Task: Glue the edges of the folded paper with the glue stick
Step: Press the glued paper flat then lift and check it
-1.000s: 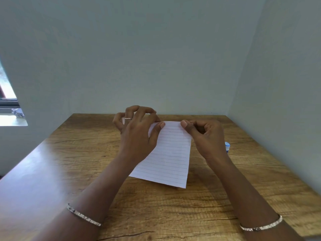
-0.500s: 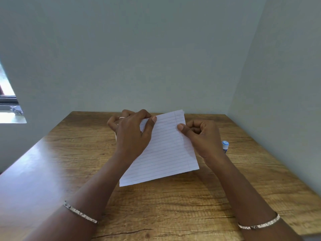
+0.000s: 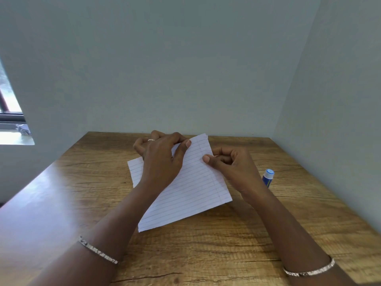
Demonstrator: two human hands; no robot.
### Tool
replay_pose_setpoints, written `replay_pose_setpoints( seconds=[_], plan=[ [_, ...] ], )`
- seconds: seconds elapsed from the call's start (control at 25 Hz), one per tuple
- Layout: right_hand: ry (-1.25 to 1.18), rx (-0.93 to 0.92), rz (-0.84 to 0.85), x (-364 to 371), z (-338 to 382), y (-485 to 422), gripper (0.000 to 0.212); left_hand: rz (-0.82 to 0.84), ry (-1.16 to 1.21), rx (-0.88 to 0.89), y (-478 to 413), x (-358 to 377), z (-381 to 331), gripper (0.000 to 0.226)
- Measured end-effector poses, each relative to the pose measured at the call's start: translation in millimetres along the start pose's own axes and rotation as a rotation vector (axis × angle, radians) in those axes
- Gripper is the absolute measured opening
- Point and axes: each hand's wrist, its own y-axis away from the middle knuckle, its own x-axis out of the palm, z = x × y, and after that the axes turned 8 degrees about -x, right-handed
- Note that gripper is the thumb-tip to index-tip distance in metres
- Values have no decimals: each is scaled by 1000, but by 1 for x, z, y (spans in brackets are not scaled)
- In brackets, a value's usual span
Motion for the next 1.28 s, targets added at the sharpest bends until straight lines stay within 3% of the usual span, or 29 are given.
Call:
replay_pose_setpoints(
  seconds=[0.28, 0.52, 0.76, 1.28],
  plan=[
    [76, 40, -46, 1, -4, -1, 16, -6, 4, -19, 2, 2, -2, 26],
    [-58, 107, -94, -3, -4, -1, 20, -73, 36, -117, -4, -1, 5, 33],
    [96, 102, -132, -1, -10, -4, 15, -54, 55, -129, -6, 2, 8, 33],
    [-80, 161, -147, -5, -11, -3, 21, -102, 155, -335, -7, -6, 11, 27]
  ],
)
